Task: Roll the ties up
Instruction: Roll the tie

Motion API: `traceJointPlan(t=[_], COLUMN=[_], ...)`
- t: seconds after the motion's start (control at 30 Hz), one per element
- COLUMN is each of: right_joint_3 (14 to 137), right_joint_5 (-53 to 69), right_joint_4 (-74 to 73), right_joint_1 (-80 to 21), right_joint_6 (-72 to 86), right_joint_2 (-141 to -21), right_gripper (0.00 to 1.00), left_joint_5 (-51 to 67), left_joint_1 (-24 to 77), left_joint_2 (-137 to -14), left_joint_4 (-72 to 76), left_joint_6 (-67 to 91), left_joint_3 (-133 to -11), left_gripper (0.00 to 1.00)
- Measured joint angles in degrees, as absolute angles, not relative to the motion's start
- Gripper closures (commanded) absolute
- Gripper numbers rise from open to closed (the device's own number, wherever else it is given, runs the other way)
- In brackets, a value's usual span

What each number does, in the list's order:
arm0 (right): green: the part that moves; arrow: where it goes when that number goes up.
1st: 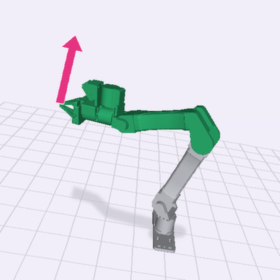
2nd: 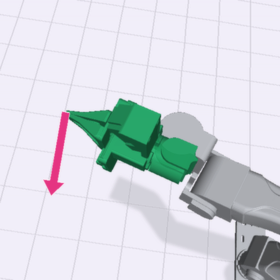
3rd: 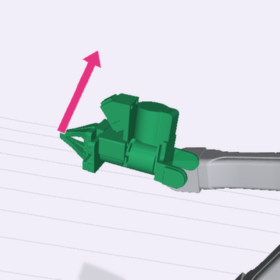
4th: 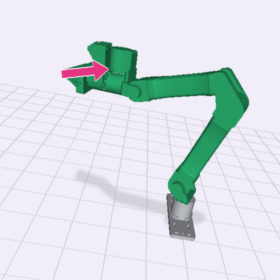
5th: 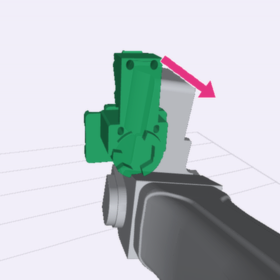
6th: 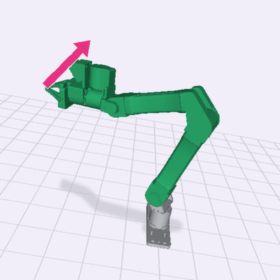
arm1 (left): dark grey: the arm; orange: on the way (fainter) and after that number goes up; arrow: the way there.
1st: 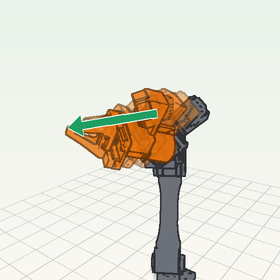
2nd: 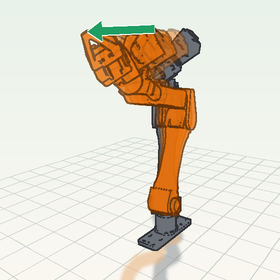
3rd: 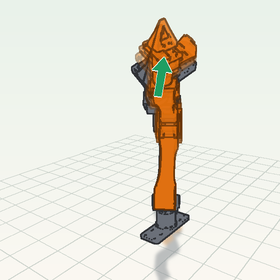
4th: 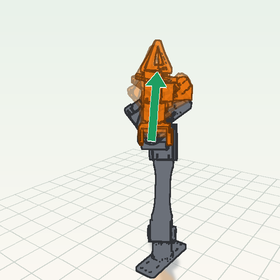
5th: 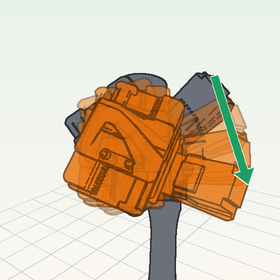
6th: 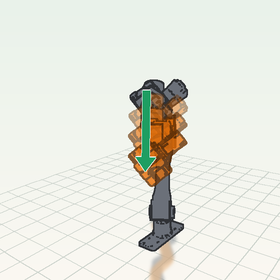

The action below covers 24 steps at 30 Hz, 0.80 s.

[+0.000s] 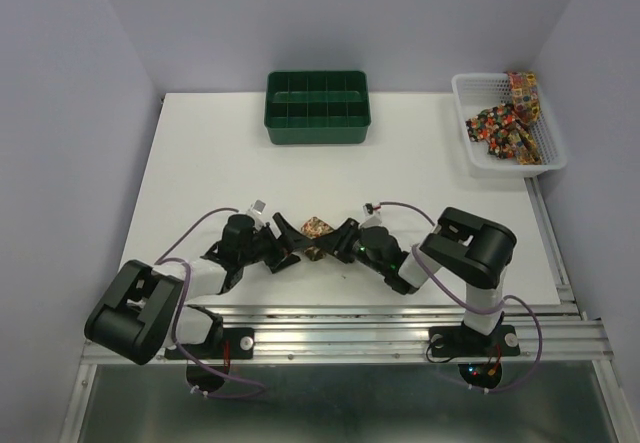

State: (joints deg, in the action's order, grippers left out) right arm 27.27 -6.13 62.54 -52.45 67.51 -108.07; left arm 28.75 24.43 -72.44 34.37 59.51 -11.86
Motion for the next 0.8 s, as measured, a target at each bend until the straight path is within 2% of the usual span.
traceJointPlan(t=[0.33, 0.63, 0.8], right_joint_3=[25.19, 24.64, 24.53], right_joint_5=[-2.83, 0.38, 1.3], right_joint_4=[74.7, 78.65, 80.49], right_joint_1=[-51.66, -51.05, -50.39], right_joint_6=[79.79, 83.42, 84.62], right_joint_2=[-115.2, -117.6, -118.8], right_gripper=[0.99, 0.99, 0.99], left_joint_5=[22.96, 20.82, 21.8], left_joint_1=[27.03, 27.35, 27.42], left_joint_2=[-74.56, -80.88, -84.86], left_joint_4=[40.03, 45.32, 48.71], left_joint_6=[66.28, 68.51, 68.69], left_joint_3=[-10.17, -12.38, -13.17], left_gripper=[0.19, 0.2, 0.34])
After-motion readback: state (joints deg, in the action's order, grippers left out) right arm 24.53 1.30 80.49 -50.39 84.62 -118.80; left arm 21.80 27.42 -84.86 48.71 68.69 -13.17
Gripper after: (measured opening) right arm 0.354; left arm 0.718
